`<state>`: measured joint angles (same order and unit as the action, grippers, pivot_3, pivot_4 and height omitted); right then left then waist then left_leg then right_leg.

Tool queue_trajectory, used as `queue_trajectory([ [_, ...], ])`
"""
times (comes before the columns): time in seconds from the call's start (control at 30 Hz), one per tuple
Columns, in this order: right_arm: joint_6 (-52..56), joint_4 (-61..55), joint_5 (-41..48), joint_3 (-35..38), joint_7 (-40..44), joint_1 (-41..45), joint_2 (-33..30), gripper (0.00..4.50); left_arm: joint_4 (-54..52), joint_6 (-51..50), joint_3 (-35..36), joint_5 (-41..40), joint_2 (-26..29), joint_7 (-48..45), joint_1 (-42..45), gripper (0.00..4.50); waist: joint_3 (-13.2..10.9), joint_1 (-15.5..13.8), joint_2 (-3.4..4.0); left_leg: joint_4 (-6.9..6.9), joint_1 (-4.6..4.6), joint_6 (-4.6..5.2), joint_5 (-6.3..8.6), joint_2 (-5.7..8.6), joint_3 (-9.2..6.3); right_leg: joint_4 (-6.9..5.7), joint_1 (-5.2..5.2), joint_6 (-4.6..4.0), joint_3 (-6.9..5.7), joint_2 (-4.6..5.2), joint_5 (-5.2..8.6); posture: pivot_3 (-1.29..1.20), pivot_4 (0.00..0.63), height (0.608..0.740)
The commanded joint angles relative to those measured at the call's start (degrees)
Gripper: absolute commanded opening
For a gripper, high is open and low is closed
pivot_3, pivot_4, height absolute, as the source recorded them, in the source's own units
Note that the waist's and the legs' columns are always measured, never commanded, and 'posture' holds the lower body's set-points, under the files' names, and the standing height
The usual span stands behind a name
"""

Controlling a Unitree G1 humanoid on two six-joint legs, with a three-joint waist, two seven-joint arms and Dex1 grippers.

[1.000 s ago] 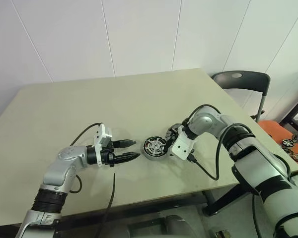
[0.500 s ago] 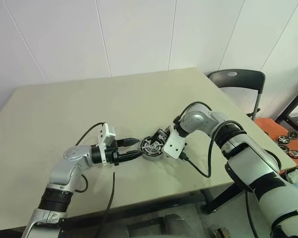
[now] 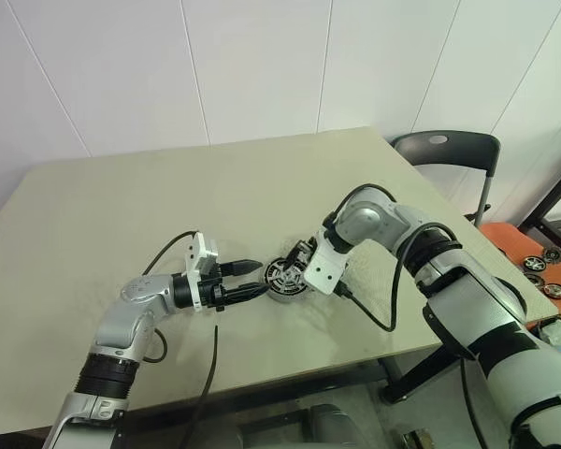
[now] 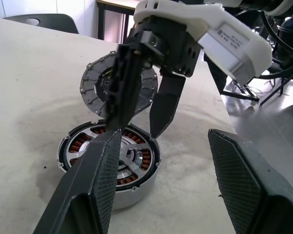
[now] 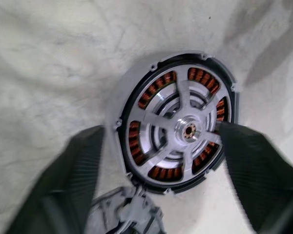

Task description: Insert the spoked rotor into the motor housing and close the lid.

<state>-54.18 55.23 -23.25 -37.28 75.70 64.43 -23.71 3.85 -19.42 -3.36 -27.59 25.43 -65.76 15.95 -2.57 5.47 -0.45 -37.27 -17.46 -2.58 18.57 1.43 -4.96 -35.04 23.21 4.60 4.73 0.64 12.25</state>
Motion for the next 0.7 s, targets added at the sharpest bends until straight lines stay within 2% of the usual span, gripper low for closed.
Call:
queue_trajectory([
  [0.03, 0.6, -2.9, 2.0, 1.1, 1.6, 0.7, -1.2, 2.57, -0.1, 1.0, 0.5, 0.0, -0.1, 0.1, 1.4, 3.02, 0.0, 0.0, 0.00, 0.00, 0.00, 0.00, 0.00, 0.00, 0.00, 0.00, 0.00, 0.00, 0.00, 0.00, 0.00, 0.00, 0.000, 0.740],
  [0.7, 2.9, -4.1, 0.6, -0.7, 3.3, -2.0, -0.9, 2.57, -0.1, 0.7, 0.5, 0.2, -1.3, 0.8, 1.9, 3.02, 0.0, 0.0, 0.00, 0.00, 0.00, 0.00, 0.00, 0.00, 0.01, -0.01, 0.00, 0.00, 0.00, 0.00, 0.00, 0.00, 0.000, 0.740],
])
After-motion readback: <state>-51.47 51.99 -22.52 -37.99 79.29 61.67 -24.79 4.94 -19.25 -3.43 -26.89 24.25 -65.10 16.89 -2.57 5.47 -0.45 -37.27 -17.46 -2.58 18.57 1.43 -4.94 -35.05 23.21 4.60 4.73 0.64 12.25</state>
